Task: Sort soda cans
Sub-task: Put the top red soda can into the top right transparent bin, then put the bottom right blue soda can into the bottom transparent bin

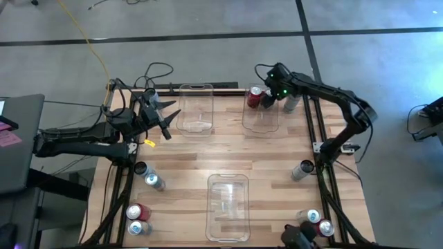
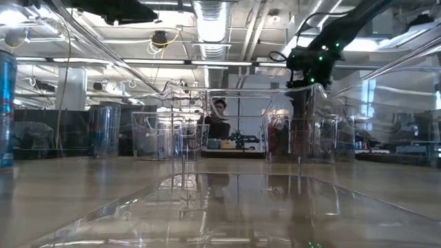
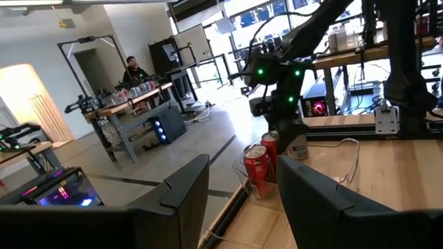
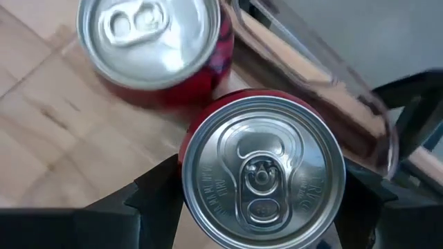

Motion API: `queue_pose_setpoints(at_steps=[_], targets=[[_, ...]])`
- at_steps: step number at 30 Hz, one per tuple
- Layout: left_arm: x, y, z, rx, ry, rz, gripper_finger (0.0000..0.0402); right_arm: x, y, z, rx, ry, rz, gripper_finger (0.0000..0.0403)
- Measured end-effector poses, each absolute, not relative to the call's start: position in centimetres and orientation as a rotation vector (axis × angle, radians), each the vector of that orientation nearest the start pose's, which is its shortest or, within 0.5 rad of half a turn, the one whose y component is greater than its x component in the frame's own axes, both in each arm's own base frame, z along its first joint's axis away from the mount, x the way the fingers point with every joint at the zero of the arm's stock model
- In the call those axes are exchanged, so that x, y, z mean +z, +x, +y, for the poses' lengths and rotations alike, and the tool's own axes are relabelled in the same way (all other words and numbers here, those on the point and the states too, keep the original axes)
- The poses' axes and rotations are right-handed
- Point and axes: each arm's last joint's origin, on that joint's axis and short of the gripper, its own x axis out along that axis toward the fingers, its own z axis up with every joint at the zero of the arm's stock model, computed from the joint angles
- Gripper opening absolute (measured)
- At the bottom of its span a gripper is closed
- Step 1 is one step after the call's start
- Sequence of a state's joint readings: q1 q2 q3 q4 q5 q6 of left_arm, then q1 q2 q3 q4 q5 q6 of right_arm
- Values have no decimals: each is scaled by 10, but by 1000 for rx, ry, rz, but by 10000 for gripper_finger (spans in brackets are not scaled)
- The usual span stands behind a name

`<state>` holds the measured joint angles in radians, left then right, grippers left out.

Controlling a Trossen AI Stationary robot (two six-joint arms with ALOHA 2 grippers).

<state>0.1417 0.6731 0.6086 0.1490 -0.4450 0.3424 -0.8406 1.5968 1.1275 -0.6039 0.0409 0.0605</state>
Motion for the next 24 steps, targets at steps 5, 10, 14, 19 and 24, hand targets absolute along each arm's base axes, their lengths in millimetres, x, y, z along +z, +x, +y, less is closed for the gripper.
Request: queue_pose_setpoints(at_steps=[5, 10, 14, 19, 24], targets=[[320, 152, 34, 595, 322, 18, 164, 216, 217, -244, -823, 495, 984, 318], [320, 152, 34, 595, 324, 20, 164, 217, 216, -243, -824, 493, 980, 361], [320, 152, 34, 596, 324, 20, 164, 231, 213, -239, -826, 474, 936, 384], [320, 152, 34, 596, 331, 22, 164, 248, 208, -233, -833, 451, 881, 392], [320, 152, 34, 596, 336, 22, 164, 265, 202, -225, -841, 437, 826, 391]])
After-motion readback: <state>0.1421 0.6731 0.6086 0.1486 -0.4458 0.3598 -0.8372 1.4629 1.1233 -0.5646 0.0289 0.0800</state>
